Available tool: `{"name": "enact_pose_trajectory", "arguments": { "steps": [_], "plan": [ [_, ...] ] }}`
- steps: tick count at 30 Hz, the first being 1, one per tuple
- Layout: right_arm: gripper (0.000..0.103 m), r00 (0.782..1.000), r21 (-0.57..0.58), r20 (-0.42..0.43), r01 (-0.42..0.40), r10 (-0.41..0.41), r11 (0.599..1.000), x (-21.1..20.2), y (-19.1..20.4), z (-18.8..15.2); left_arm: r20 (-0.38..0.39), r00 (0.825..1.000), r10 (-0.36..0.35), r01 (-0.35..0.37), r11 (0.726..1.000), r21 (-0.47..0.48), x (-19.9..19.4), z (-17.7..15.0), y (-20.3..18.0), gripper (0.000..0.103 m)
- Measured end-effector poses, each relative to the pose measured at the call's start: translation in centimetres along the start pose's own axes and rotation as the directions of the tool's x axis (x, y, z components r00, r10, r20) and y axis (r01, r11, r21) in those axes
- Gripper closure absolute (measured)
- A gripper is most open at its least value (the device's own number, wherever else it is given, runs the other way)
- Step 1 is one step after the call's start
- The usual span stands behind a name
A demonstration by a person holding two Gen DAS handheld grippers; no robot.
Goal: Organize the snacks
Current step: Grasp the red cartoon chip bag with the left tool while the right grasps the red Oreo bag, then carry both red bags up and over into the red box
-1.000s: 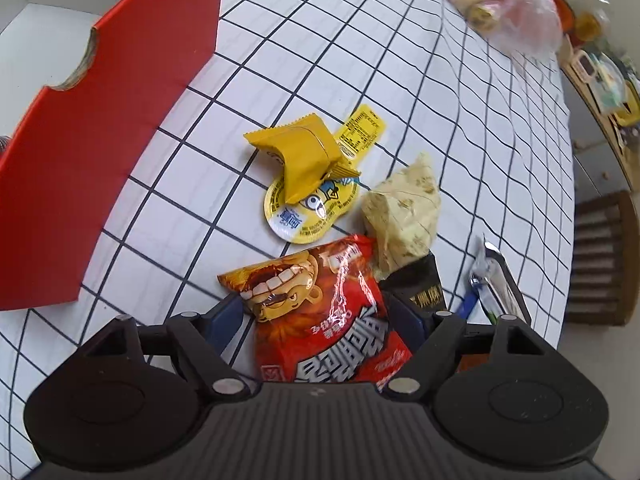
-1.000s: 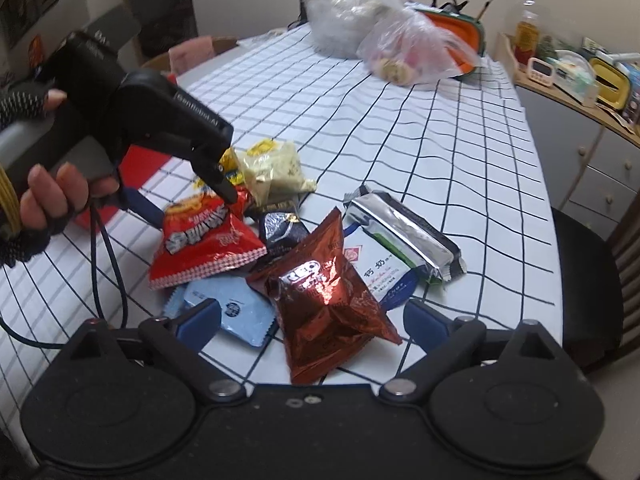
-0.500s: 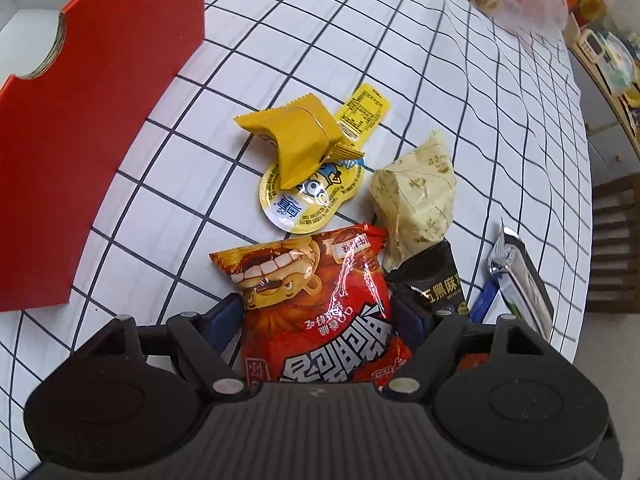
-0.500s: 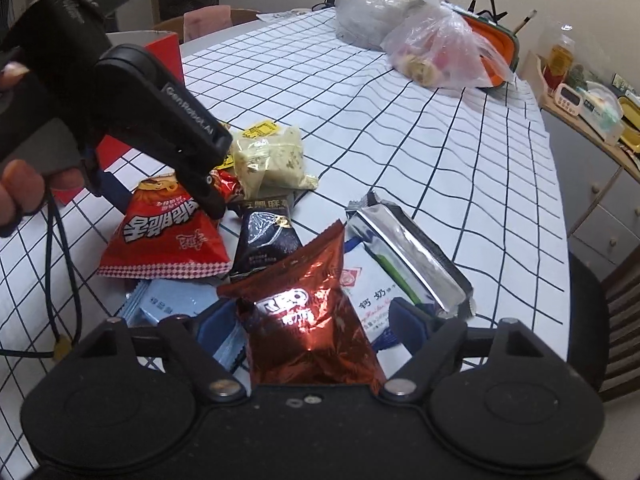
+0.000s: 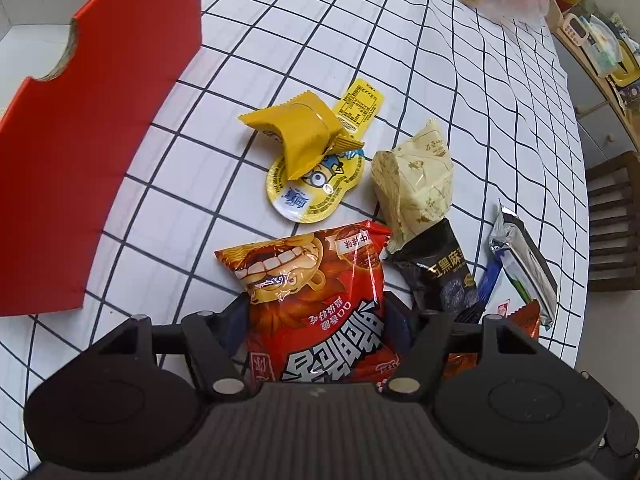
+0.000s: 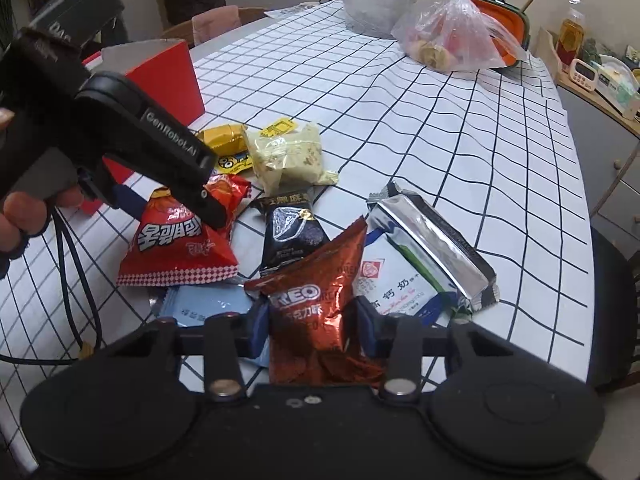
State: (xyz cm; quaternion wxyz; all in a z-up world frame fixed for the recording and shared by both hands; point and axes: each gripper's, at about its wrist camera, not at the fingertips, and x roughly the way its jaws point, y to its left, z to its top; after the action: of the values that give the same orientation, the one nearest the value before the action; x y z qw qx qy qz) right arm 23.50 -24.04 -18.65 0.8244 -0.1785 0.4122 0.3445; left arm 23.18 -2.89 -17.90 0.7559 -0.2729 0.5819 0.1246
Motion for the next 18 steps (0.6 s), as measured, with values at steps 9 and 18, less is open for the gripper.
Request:
{"name": "enact_pose_trajectory", "arguments": {
  "steps": [9, 18],
  "plan": [
    [0.065, 0.998, 0.096, 0.058, -0.002, -0.003, 0.995, -3.2, 0.3, -0.1, 0.016, 1.000, -0.025, 0.025, 0.999, 0.034, -1.9, -0.5, 1.1, 0.035],
    [0.065, 0.991, 0.175, 0.131, -0.029, 0.006, 0.984, -7.0, 2.5, 0.4, 0.051, 0.998, -0.044, 0.036, 0.987, 0.156, -5.9, -2.0, 1.5, 0.035]
  ]
}}
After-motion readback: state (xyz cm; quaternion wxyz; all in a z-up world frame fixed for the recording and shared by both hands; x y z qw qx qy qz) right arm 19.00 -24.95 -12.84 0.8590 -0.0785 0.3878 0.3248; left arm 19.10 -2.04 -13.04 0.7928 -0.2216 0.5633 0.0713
